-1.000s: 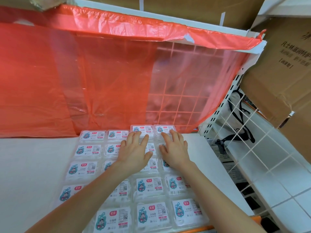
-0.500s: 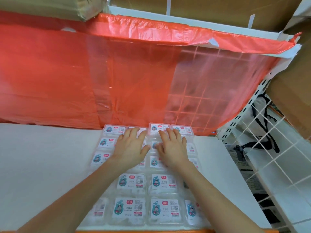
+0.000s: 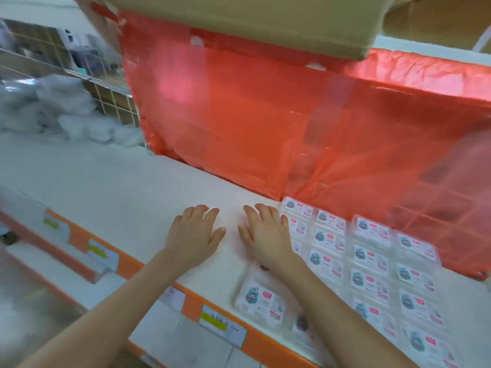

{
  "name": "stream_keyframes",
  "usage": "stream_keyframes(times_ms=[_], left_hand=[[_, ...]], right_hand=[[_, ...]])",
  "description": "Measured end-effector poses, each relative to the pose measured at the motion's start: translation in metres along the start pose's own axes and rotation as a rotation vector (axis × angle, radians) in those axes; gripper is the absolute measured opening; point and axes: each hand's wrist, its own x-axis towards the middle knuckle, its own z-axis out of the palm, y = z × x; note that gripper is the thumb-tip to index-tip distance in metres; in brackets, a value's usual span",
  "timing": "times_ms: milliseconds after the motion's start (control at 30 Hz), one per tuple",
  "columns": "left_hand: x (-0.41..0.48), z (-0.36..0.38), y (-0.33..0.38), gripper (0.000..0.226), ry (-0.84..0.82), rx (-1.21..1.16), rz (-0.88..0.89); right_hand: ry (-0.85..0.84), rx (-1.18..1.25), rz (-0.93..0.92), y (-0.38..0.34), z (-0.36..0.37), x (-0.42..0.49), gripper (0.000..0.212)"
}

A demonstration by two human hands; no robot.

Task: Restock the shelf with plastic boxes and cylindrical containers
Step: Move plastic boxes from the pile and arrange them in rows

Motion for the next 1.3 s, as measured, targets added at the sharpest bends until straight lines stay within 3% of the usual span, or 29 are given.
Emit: stream_keyframes(times_ms=[433, 667, 967, 1300], left_hand=[[-0.086, -0.028, -0.239, 0.051, -0.009, -0.054, -0.211], [-0.126, -0.049, -0.333, 0.049, 0.008, -0.070, -0.289], [-0.134, -0.045, -0.401, 0.053, 0.009, -0.140, -0.379], [-0.061, -0.039, -0.449, 0.052, 0.018, -0.146, -0.335]], right_hand=[[-0.103, 0.043, -0.162, -0.251, 0.055, 0.039, 0.045], [-0.104, 0.077, -0.213, -0.352, 0.075, 0.052, 0.045], [-0.111, 0.084, -0.278, -0.409, 0.088, 0.090, 0.043], [-0.085, 0.096, -0.264, -0.428, 0.104, 0.178, 0.045]])
